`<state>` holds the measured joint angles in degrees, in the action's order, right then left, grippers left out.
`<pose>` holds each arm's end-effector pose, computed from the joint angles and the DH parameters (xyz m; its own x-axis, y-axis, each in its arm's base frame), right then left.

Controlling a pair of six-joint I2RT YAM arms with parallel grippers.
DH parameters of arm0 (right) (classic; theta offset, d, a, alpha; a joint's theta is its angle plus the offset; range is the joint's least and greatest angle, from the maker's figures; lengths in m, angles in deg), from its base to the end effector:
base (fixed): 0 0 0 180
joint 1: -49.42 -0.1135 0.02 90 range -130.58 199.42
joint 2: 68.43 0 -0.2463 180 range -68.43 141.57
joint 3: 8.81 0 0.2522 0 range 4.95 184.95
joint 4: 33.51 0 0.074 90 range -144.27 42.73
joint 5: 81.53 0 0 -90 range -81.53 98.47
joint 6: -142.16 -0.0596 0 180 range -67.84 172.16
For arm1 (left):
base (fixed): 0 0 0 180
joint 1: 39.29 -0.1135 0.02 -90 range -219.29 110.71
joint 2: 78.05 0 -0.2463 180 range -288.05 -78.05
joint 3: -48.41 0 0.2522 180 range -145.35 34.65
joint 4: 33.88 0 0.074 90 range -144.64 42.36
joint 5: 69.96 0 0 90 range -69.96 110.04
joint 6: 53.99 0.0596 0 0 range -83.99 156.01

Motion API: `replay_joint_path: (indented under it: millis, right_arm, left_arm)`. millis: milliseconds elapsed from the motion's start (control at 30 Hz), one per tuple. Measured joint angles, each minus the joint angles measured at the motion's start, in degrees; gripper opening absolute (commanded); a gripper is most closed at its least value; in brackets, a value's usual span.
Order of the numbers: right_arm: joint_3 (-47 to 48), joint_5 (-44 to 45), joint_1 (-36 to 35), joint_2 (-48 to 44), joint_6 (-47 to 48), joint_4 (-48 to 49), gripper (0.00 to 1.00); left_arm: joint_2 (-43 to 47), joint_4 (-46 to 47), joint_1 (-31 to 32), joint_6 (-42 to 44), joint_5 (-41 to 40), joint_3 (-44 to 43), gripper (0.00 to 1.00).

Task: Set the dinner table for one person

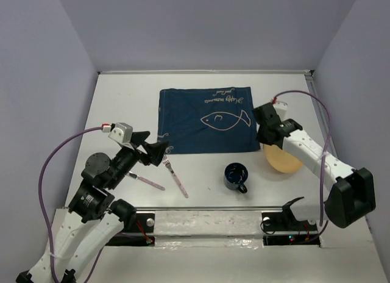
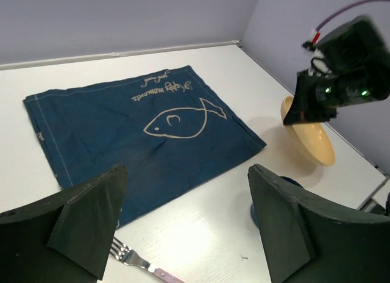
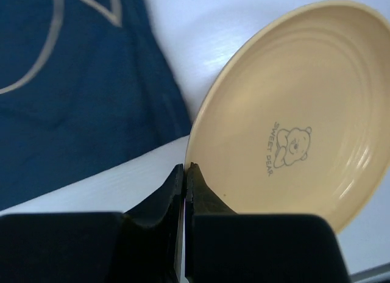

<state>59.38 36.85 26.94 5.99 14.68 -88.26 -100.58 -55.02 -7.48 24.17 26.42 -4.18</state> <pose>0.2565 0.0755 0.2128 -0.7163 0.2830 -0.6379 0.3938 0.9186 -0.0347 0.1175 -0.0807 0.3549 0.0023 -0.2414 -0.9704 0.6310 0.7532 -0.1858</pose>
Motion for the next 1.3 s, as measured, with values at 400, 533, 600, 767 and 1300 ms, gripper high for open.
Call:
replay_joint_path:
  millis: [400,533,600,767,1300]
  right_arm:
    - [50.45,-5.35,-18.16,38.93,21.49,3.19,0.0]
    - [62.1,-9.07,-20.22,50.84,26.97,2.49,0.0]
    - [65.94,-10.16,-20.76,54.8,29.03,2.01,0.0]
    - [72.32,-11.52,-21.77,61.57,32.65,-0.98,0.0]
    - [73.05,-9.94,-24.09,65.44,35.63,-2.58,0.0]
  left_arm:
    - [8.31,-2.05,-0.04,-1.31,-17.14,0.0,0.99]
    - [8.96,-1.84,-0.07,-1.57,-19.23,-0.02,0.99]
    - [8.37,-1.86,-0.09,-1.57,-19.32,-0.02,0.99]
    - [7.93,-1.84,-0.37,-1.57,-19.3,-0.02,0.99]
    - [6.88,-1.64,-2.34,-1.6,-18.6,-0.02,0.99]
